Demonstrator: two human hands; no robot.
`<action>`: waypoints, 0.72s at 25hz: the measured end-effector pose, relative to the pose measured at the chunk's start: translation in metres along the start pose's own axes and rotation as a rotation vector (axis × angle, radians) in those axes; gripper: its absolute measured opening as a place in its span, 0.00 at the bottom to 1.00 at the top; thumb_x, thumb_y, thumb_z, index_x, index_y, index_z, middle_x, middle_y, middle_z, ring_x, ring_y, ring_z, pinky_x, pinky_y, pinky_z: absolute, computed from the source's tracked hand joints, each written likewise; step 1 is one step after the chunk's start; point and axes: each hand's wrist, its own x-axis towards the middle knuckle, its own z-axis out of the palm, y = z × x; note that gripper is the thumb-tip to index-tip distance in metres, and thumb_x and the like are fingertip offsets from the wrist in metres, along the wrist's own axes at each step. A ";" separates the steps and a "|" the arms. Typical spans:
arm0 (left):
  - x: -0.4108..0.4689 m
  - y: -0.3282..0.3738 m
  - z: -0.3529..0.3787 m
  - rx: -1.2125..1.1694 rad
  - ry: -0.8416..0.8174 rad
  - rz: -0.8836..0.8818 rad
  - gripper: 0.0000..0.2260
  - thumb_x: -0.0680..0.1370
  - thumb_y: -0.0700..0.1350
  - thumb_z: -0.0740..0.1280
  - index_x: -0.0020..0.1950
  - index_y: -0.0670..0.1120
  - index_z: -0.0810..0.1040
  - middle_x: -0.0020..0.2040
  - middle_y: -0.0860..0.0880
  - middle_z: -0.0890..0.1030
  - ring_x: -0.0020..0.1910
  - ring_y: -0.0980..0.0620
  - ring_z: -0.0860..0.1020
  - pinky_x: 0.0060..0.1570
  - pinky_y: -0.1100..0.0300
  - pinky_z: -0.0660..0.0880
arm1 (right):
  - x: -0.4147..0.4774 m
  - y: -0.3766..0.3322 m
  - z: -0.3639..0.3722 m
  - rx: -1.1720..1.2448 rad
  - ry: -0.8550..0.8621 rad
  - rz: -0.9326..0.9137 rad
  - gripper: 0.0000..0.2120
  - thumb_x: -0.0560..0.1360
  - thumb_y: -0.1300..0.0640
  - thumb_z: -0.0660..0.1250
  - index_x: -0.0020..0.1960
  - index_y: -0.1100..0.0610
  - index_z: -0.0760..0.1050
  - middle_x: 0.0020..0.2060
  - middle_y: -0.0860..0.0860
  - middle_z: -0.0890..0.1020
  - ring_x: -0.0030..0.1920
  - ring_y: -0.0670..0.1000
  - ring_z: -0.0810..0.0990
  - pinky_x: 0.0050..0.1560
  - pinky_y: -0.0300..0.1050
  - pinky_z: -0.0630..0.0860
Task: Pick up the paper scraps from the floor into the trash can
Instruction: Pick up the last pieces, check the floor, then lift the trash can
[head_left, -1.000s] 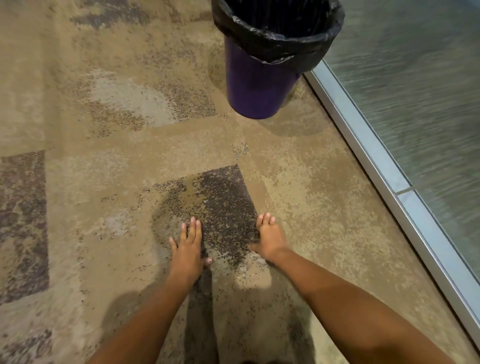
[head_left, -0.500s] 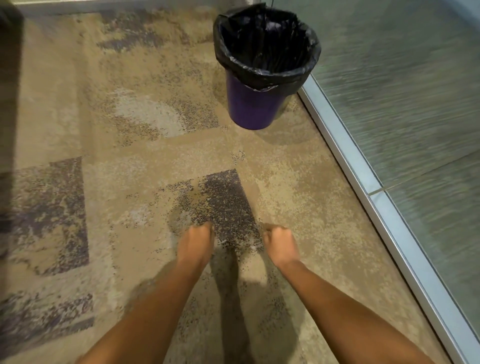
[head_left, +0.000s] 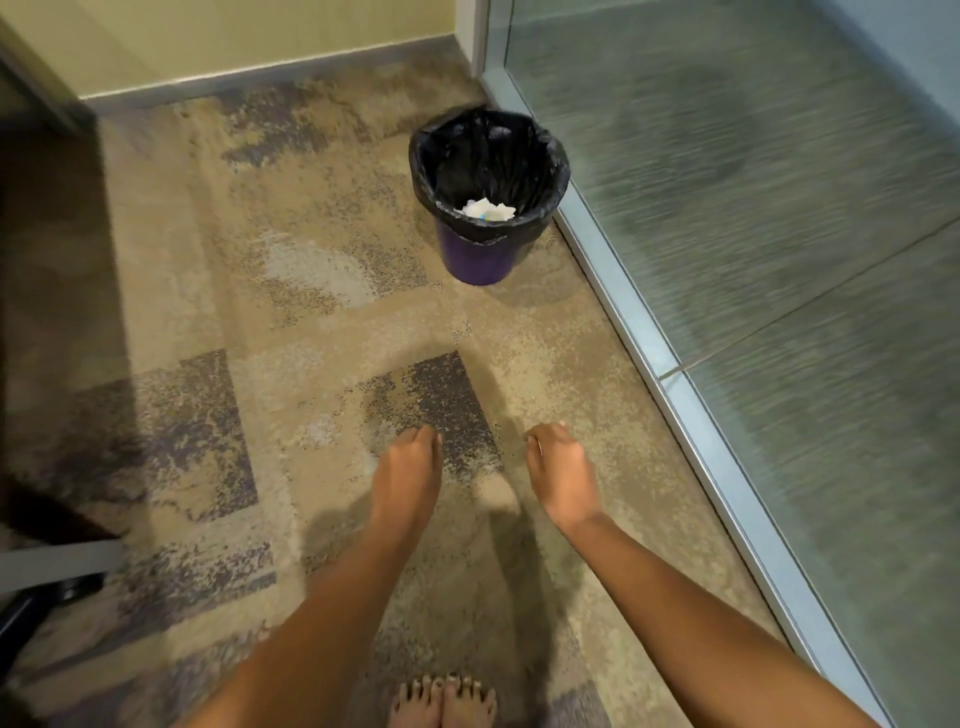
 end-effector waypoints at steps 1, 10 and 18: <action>-0.008 0.011 -0.013 -0.027 0.005 0.002 0.14 0.82 0.45 0.54 0.54 0.41 0.78 0.45 0.45 0.80 0.40 0.49 0.77 0.36 0.57 0.75 | -0.004 -0.009 -0.015 -0.003 0.020 -0.009 0.09 0.79 0.65 0.59 0.50 0.62 0.78 0.41 0.56 0.81 0.42 0.54 0.80 0.49 0.44 0.77; -0.067 0.092 -0.130 -0.091 -0.037 -0.002 0.14 0.82 0.45 0.53 0.52 0.42 0.77 0.47 0.46 0.79 0.42 0.49 0.77 0.41 0.54 0.76 | -0.044 -0.075 -0.137 0.063 -0.014 0.037 0.11 0.80 0.59 0.57 0.48 0.58 0.78 0.42 0.51 0.80 0.44 0.50 0.78 0.44 0.42 0.75; -0.080 0.129 -0.210 -0.106 -0.006 -0.027 0.13 0.82 0.46 0.54 0.49 0.43 0.76 0.44 0.48 0.78 0.40 0.51 0.75 0.34 0.64 0.67 | -0.049 -0.126 -0.212 0.184 0.156 0.044 0.08 0.78 0.64 0.61 0.47 0.59 0.79 0.42 0.51 0.80 0.40 0.45 0.75 0.41 0.27 0.68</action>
